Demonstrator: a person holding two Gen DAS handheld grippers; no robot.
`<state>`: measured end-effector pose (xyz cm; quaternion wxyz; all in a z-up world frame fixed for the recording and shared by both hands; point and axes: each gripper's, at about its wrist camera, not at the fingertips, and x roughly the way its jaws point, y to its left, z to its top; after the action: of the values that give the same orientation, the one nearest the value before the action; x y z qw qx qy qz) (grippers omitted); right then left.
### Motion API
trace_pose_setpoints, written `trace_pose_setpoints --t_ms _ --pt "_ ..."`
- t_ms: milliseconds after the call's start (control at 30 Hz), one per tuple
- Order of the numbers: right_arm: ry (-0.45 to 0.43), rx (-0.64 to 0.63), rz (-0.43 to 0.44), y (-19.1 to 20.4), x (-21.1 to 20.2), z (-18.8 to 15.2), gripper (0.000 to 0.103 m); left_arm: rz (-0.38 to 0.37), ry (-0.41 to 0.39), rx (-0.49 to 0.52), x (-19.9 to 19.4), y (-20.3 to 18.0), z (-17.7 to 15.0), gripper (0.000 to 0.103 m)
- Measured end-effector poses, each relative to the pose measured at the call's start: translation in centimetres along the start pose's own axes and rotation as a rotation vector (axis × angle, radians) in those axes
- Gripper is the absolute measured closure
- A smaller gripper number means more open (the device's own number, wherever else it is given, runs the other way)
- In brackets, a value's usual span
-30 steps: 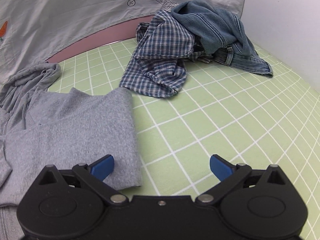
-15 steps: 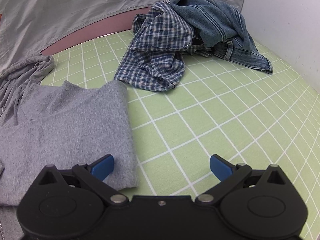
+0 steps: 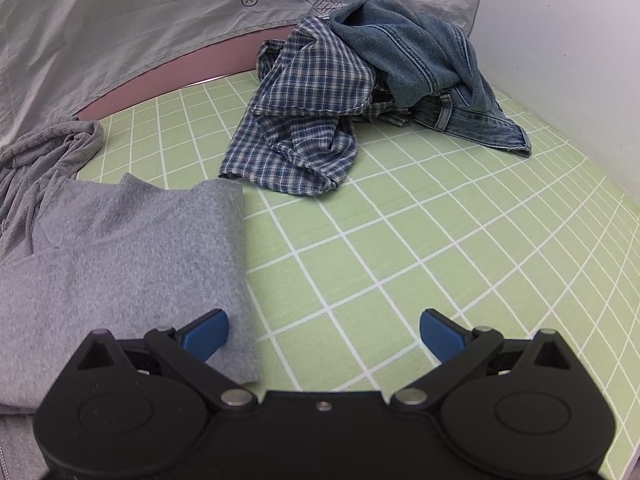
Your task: Fold clothes
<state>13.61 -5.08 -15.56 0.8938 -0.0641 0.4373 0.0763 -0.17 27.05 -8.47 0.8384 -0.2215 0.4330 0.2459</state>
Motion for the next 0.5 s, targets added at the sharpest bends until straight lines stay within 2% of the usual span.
trace_pose_setpoints --t_ms 267,500 --pt "0.006 -0.013 0.009 0.6 -0.2 -0.4 0.0 0.062 -0.148 -0.163 -5.3 5.1 2.3 0.094" --pt "0.002 -0.066 0.071 2.6 -0.7 -0.8 0.0 0.057 -0.28 -0.315 -10.1 9.5 4.8 0.095"
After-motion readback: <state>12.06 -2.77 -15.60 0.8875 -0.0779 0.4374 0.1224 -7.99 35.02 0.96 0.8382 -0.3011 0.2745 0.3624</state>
